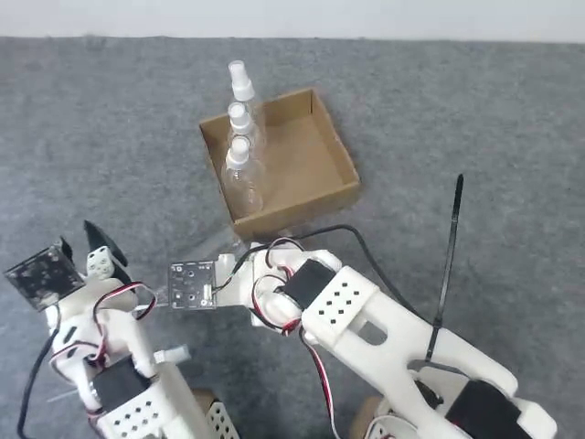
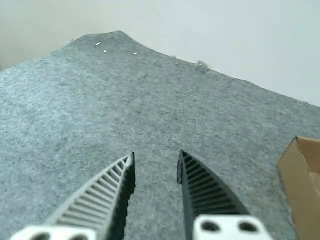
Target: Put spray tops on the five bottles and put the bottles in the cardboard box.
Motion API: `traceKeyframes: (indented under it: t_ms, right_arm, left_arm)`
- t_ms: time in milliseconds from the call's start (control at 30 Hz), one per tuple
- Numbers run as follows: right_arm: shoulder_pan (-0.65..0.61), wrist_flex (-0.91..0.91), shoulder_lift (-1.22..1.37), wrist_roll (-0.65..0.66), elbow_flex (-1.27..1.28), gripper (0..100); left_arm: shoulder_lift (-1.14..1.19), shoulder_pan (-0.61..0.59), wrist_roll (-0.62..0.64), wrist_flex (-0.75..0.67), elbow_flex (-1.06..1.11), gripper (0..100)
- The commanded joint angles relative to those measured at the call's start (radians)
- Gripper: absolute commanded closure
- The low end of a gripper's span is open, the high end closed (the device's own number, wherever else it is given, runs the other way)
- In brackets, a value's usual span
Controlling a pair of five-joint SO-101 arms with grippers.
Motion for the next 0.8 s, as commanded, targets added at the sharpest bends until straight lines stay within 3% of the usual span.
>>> traceKeyframes:
  t_ms: [0, 567, 767]
  right_arm:
    - [-0.033, -0.070, 0.050, 0.034, -0.014, 69.6]
    - [-0.019, -0.104, 0.417, 0.041, -0.209, 69.7]
    - [-0.001, -0.077, 0.420, 0.040, -0.209, 86.5]
  left_arm:
    - [-0.017, -0.008, 0.017, -0.032, -0.035, 87]
    - [-0.017, -0.008, 0.017, -0.032, -0.035, 87]
    - [-0.017, -0.008, 0.017, -0.032, -0.035, 87]
